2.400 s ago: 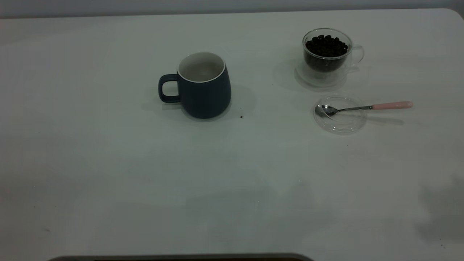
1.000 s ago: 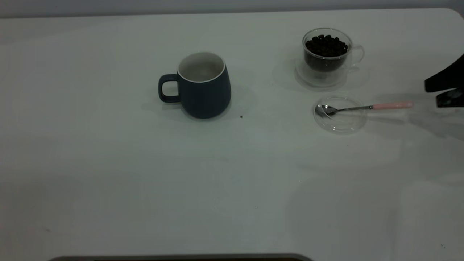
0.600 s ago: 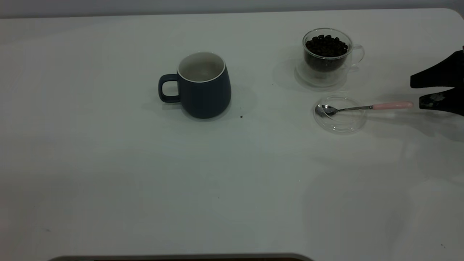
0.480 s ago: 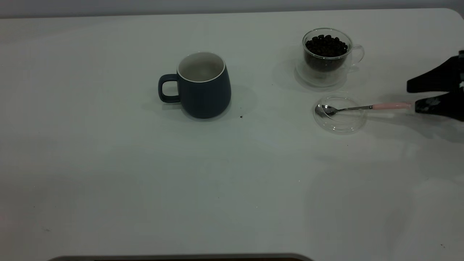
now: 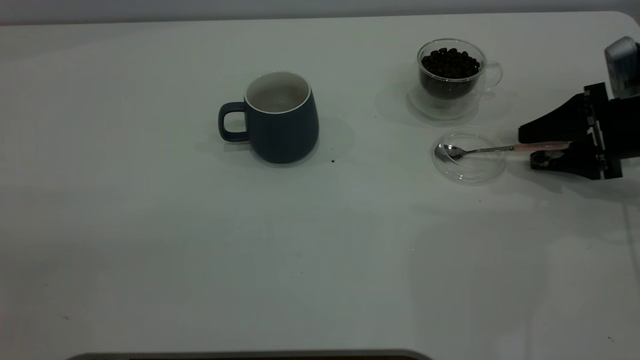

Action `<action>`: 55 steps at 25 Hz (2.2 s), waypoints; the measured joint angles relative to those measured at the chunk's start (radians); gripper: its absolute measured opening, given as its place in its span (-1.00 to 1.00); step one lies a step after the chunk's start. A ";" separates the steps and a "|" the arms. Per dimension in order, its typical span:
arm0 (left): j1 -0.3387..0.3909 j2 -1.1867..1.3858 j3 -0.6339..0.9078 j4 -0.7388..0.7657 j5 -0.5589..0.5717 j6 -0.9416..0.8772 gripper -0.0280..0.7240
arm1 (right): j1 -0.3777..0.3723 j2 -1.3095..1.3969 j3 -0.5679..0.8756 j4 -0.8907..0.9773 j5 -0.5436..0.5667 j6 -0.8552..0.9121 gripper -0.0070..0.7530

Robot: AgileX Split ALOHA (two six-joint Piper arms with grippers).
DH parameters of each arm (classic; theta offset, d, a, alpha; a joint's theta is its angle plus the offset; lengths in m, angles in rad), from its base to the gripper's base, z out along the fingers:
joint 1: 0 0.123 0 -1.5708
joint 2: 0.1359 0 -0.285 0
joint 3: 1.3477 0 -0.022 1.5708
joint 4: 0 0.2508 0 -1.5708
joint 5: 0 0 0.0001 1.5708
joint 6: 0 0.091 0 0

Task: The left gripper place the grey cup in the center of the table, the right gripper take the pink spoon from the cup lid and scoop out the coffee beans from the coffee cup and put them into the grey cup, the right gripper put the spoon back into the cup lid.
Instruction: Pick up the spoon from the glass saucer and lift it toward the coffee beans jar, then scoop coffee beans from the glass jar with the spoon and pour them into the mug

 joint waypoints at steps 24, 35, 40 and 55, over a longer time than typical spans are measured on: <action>0.000 0.000 0.000 0.000 0.000 -0.001 0.06 | -0.001 -0.016 0.000 -0.036 0.036 -0.011 -0.73; 0.000 0.000 0.000 0.000 0.000 -0.001 0.06 | -0.004 -0.213 0.000 -0.222 0.026 -0.002 -0.73; 0.000 0.000 0.000 0.000 0.000 -0.001 0.06 | -0.004 -0.363 0.000 -0.268 0.027 0.034 -0.73; 0.000 0.000 0.000 0.000 0.000 -0.001 0.06 | 0.095 -0.240 -0.221 -0.141 -0.096 0.169 -0.73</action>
